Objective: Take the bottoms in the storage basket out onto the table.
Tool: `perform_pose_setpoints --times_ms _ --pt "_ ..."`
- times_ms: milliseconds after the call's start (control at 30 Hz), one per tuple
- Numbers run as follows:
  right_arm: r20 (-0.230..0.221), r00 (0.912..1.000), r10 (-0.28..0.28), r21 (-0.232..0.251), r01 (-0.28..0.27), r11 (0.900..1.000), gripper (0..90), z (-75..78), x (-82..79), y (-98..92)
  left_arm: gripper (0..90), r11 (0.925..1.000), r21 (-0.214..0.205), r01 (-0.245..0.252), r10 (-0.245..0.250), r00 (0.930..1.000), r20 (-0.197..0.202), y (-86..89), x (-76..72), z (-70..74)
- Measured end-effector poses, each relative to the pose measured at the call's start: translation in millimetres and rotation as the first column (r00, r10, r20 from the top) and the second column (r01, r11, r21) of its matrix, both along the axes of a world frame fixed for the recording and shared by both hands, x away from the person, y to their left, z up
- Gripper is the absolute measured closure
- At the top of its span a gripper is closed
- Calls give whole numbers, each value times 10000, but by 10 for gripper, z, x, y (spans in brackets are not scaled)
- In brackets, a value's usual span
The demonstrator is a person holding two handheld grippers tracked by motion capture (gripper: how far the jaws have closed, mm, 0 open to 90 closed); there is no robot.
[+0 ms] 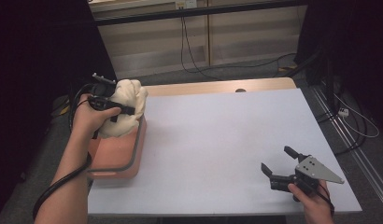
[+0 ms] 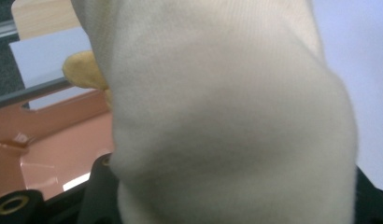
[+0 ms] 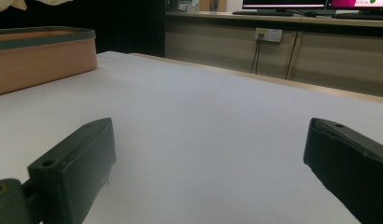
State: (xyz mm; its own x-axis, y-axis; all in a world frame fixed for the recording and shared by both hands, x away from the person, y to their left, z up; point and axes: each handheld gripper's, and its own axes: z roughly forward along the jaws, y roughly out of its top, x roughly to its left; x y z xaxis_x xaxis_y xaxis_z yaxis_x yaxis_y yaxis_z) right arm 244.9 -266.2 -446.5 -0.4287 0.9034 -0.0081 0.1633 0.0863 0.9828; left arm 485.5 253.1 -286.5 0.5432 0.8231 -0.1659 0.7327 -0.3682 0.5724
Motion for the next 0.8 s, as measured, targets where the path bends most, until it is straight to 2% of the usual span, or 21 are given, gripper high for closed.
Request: perform_pose_setpoints --times_ms 233,333,433,800 --pt "4 10000 9 3 -9 10000 20 1 0 0 456 9993 4 374 -374 9993 0 -129 3 -13" --pt "5 10000 8 10 -8 10000 20 2 -1 -1 456 9989 -141 444 -444 9990 -10 -179 4 -24" --pt "-7 10000 8 -1 -8 10000 20 -1 2 1 455 9985 -48 544 -544 9985 -10 -214 4 -29" --pt "5 10000 9 15 -9 10000 18 1 1 0 454 9940 -93 1086 -1085 9940 106 -432 -38 -41"
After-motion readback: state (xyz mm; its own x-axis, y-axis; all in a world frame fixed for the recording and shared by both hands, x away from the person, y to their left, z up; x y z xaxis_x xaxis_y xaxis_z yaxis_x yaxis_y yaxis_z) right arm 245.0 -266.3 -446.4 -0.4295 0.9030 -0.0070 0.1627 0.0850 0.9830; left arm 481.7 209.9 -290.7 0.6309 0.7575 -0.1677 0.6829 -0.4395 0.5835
